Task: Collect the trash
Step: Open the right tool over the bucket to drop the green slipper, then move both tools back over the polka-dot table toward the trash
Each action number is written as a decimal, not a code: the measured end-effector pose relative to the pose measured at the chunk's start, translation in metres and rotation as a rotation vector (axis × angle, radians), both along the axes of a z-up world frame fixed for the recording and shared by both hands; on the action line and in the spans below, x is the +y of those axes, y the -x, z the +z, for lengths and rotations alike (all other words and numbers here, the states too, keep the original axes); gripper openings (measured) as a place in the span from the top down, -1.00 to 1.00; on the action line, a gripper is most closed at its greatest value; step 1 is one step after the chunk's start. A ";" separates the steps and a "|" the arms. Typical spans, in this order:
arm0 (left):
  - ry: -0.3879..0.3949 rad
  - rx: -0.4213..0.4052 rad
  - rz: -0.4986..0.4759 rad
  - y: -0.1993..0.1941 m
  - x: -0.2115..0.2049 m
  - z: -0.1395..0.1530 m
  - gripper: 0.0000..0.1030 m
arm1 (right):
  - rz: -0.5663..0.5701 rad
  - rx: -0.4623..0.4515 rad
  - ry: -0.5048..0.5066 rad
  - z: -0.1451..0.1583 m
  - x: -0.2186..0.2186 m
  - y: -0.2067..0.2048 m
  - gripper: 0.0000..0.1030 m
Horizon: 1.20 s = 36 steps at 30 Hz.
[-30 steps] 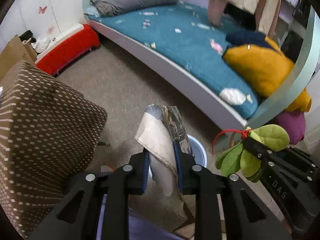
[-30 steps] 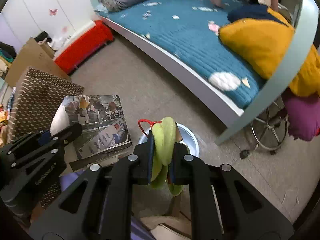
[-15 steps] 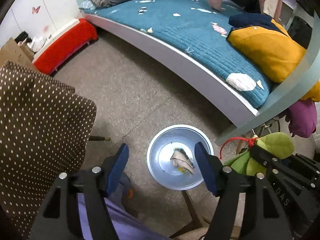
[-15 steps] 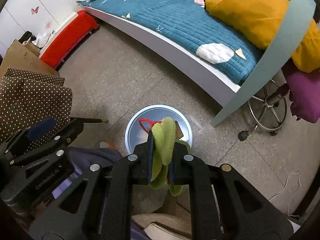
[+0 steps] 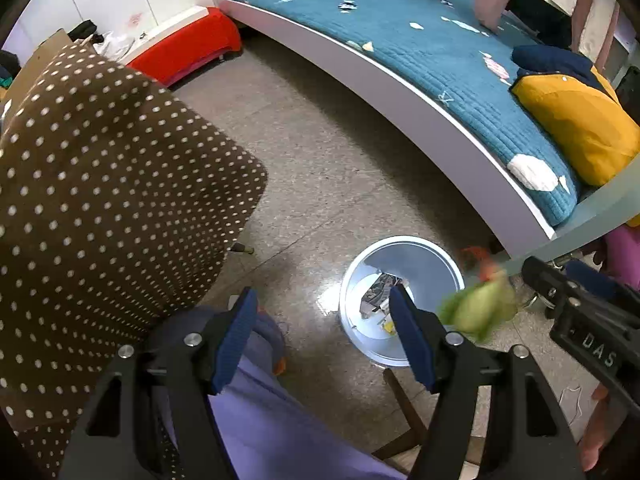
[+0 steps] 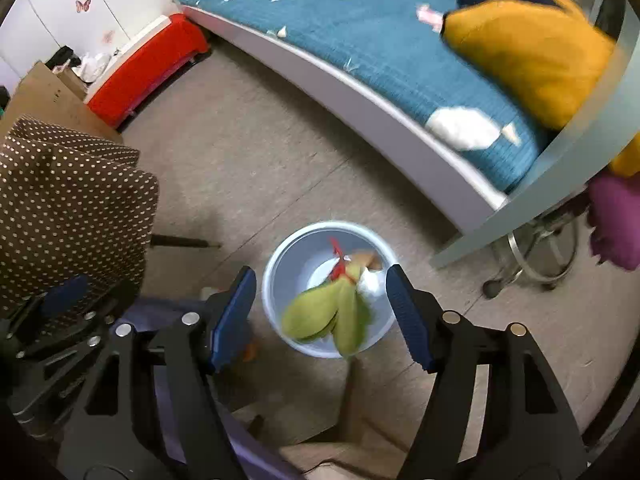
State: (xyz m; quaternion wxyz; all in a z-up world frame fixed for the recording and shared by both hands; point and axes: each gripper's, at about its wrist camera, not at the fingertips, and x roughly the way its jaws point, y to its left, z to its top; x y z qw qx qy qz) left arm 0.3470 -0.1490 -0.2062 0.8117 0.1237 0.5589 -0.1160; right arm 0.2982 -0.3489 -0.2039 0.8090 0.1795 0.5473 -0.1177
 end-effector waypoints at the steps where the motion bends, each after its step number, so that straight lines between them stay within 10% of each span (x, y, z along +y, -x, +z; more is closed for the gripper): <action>1: 0.004 0.002 0.002 0.000 0.002 0.000 -0.30 | 0.009 0.005 0.000 0.000 0.001 -0.001 -0.30; 14: 0.030 0.011 -0.005 0.005 0.007 0.007 -0.30 | 0.045 0.052 -0.014 -0.005 0.014 0.007 -0.30; 36: 0.103 -0.162 -0.027 0.028 0.043 0.087 -0.30 | 0.086 -0.113 0.002 0.070 0.045 0.014 -0.31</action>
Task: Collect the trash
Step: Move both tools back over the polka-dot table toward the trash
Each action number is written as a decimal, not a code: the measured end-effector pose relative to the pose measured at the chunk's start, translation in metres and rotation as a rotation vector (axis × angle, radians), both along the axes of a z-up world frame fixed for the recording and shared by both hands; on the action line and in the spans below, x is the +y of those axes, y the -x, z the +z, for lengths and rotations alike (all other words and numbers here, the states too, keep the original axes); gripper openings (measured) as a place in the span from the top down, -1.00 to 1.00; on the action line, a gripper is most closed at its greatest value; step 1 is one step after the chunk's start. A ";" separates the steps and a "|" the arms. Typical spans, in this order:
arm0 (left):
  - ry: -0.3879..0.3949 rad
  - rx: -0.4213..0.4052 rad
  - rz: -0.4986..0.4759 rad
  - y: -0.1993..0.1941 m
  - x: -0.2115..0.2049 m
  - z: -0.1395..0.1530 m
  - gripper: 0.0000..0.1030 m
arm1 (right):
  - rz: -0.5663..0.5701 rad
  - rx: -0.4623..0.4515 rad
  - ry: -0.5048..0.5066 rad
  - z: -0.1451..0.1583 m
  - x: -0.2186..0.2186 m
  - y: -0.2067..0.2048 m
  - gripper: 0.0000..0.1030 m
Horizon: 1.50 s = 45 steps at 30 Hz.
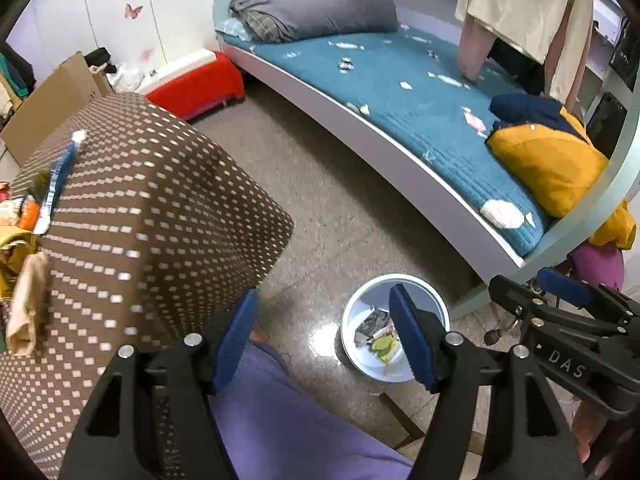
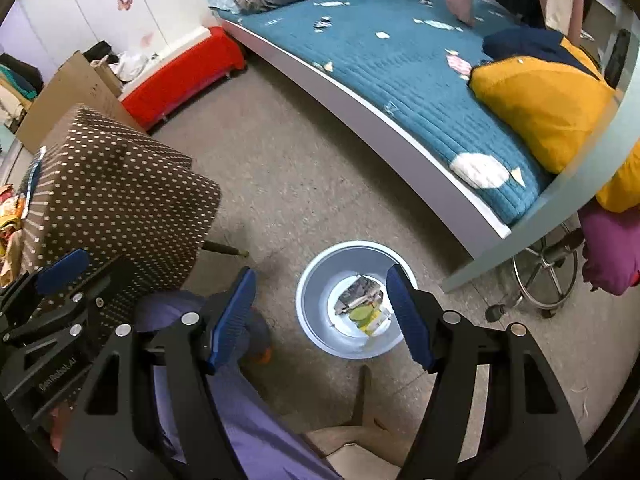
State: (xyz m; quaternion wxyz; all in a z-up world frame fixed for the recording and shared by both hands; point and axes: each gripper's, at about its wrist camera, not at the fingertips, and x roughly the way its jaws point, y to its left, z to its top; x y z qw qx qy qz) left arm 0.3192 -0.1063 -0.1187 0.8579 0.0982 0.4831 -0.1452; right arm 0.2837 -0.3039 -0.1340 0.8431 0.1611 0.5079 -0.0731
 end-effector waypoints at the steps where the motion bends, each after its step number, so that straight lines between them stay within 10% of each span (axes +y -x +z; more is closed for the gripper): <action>1: 0.005 -0.012 0.004 0.001 0.002 0.005 -0.30 | 0.010 -0.011 -0.003 0.005 0.004 0.000 -0.31; 22: 0.074 -0.184 0.201 0.026 0.099 0.076 -0.31 | 0.247 -0.199 0.020 0.078 0.101 -0.028 -0.58; 45: 0.059 -0.190 0.556 0.050 0.261 0.078 -0.43 | 0.666 -0.199 0.032 0.080 0.262 -0.052 -0.60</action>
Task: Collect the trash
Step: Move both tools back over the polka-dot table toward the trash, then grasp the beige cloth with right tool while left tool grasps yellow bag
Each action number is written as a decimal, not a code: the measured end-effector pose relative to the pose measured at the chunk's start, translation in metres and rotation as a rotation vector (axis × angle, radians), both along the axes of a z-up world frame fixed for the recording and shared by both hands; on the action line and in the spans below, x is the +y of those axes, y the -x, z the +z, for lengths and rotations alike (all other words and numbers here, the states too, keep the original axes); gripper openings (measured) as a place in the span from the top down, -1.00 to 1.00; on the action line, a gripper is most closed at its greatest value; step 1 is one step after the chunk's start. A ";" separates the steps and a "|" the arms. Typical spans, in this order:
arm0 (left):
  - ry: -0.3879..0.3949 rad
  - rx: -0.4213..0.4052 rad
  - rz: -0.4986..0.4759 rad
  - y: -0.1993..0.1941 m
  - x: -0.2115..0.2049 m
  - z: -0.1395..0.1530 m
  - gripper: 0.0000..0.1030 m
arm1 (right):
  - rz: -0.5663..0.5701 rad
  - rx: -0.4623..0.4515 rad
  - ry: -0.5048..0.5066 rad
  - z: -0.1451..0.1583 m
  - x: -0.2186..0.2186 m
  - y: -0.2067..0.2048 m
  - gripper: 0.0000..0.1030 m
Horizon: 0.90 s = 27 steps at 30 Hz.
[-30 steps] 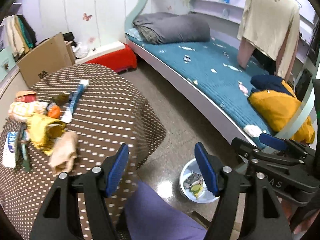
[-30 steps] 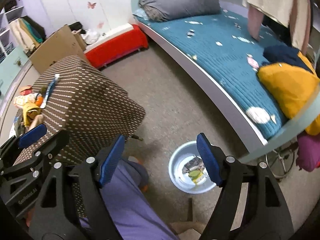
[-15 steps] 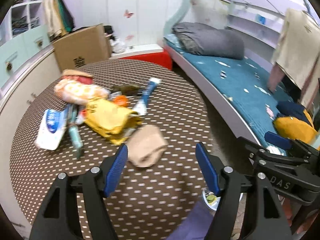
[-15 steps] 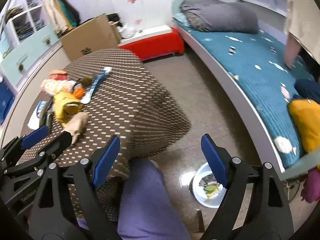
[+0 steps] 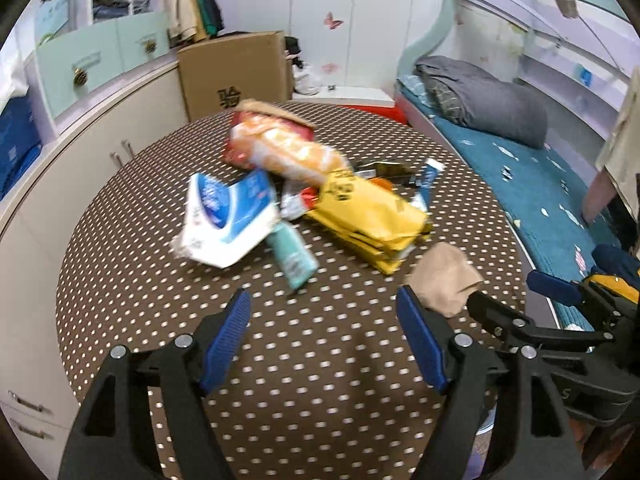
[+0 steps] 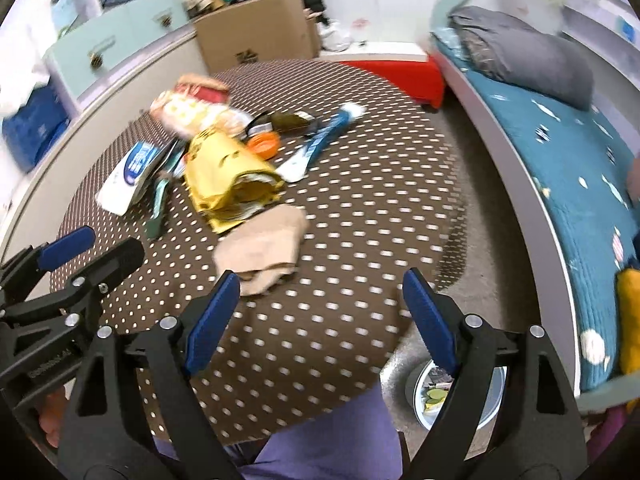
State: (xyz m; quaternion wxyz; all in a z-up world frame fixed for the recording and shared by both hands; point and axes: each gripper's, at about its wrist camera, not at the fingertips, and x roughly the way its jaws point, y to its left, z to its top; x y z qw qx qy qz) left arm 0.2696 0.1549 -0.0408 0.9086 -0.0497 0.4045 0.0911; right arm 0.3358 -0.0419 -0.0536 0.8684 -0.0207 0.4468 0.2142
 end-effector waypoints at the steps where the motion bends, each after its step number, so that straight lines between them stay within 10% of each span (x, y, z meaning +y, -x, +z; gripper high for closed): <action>1: 0.003 0.003 0.010 0.001 0.006 -0.001 -0.44 | 0.012 0.001 0.006 -0.002 0.005 -0.001 -0.60; 7: 0.022 0.023 0.050 0.006 0.025 -0.009 -0.45 | 0.083 0.009 0.010 -0.012 0.033 -0.008 -0.59; 14: 0.075 0.016 0.028 0.001 0.023 -0.008 -0.45 | 0.147 -0.004 0.011 -0.009 0.042 -0.016 0.43; 27: 0.146 0.025 -0.056 -0.070 -0.019 -0.006 -0.69 | -0.009 -0.070 -0.001 0.013 -0.030 -0.045 0.43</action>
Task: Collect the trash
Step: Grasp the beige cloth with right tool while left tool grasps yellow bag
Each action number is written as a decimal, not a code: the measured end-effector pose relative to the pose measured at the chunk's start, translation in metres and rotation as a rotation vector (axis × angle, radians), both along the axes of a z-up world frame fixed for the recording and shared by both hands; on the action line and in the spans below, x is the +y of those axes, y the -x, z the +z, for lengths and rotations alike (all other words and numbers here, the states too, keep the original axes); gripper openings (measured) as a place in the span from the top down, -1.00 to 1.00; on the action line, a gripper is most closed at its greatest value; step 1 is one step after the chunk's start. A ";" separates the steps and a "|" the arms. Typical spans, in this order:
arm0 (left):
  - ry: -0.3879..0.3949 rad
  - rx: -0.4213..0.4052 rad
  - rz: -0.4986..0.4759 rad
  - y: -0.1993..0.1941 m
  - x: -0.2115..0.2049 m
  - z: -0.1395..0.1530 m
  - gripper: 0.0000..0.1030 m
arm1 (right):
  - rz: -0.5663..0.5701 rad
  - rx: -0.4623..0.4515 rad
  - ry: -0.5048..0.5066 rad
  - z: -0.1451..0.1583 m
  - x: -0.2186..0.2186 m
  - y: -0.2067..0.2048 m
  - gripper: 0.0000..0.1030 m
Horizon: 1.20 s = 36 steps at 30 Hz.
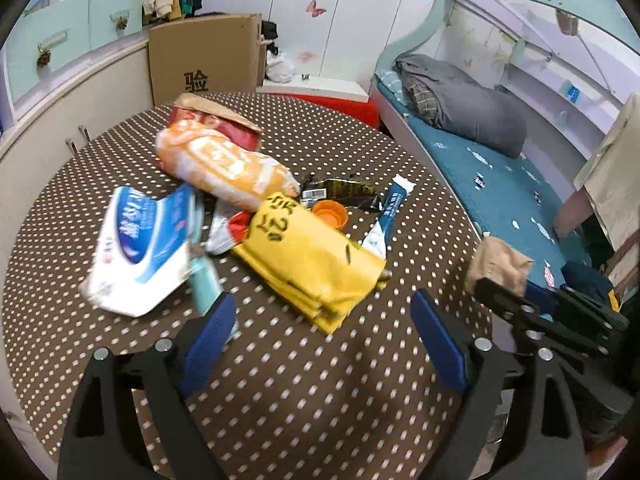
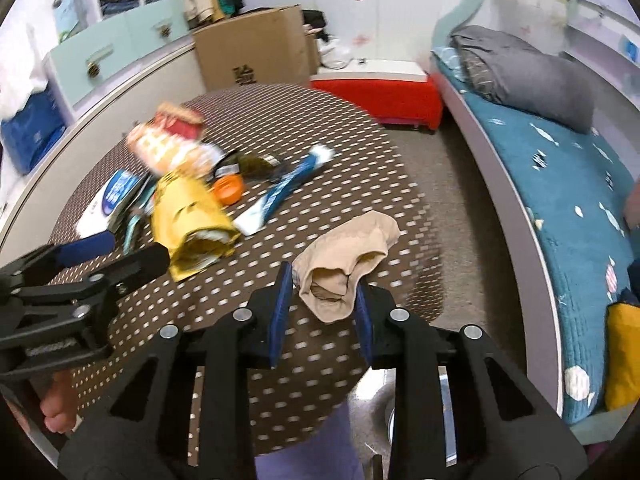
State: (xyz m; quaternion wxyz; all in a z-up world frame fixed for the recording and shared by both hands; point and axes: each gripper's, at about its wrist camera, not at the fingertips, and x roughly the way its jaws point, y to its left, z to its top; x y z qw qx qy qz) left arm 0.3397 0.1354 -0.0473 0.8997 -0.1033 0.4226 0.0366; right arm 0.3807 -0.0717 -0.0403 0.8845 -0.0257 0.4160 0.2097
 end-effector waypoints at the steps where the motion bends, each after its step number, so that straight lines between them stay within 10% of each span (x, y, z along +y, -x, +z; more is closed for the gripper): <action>1: 0.000 0.015 0.012 -0.008 -0.001 -0.003 -0.69 | -0.007 -0.001 -0.001 0.001 -0.004 -0.002 0.43; 9: 0.016 0.106 0.089 -0.052 -0.001 -0.031 -0.76 | -0.038 0.005 -0.007 -0.001 -0.017 -0.017 0.43; 16: 0.050 0.060 0.034 -0.042 -0.005 -0.030 0.17 | -0.039 0.019 -0.009 -0.006 -0.022 -0.014 0.43; 26: 0.022 0.021 -0.084 0.007 -0.020 -0.018 0.44 | -0.045 0.022 -0.016 -0.006 -0.027 0.005 0.43; 29: -0.026 -0.007 -0.110 0.030 -0.027 -0.012 -0.17 | -0.049 0.023 -0.015 -0.007 -0.030 0.012 0.43; 30: -0.042 -0.020 -0.100 0.032 -0.028 -0.009 -0.75 | -0.051 0.025 -0.015 -0.007 -0.030 0.013 0.43; 36: -0.009 0.000 -0.043 0.007 -0.020 -0.013 -0.84 | -0.072 0.046 -0.016 -0.011 -0.036 0.012 0.43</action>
